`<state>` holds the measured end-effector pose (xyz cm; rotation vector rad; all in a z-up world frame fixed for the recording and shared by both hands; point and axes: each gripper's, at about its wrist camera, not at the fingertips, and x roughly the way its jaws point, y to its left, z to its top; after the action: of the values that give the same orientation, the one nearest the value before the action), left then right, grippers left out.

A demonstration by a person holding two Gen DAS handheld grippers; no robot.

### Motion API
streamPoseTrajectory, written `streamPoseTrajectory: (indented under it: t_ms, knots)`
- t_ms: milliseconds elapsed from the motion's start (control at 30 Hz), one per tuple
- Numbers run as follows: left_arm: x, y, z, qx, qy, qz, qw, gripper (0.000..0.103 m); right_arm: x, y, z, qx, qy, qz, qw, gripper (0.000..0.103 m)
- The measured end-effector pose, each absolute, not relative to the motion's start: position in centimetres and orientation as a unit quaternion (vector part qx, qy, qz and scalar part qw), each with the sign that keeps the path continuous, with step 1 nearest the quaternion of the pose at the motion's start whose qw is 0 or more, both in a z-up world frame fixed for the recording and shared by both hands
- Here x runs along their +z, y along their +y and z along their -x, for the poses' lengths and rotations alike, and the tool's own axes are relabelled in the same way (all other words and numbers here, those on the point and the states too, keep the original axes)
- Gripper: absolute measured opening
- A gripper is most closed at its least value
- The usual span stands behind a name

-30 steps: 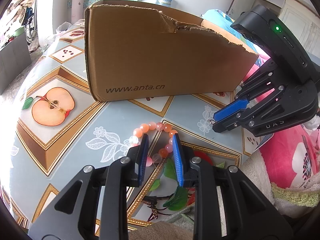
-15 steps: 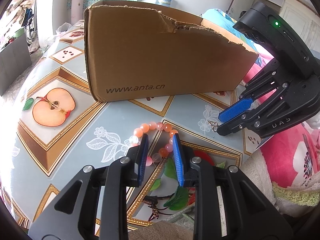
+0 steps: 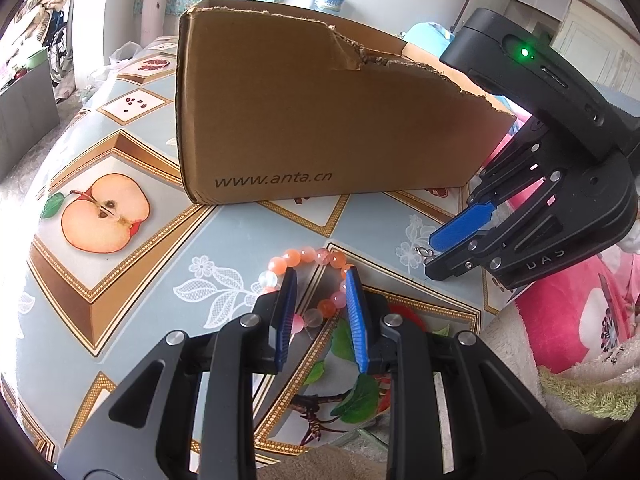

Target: Organize jewelry

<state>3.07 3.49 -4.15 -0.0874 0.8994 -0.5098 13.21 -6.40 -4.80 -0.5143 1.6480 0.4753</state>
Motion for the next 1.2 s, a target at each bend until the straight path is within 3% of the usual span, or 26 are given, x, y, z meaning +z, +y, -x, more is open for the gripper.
streamPoseTrajectory:
  t_ms: [567, 1200]
  knots:
    - [-4.6, 4.5, -3.4, -0.25, 0.426, 0.056, 0.867, 0.024, -5.0, -5.5, -14.5, 0.199, 0.73, 0.224, 0.615, 0.016]
    - [-4.6, 4.6, -3.5, -0.251, 0.426, 0.058, 0.867, 0.024, -4.9, -5.8, -14.5, 0.203, 0.729, 0.222, 0.615, 0.016]
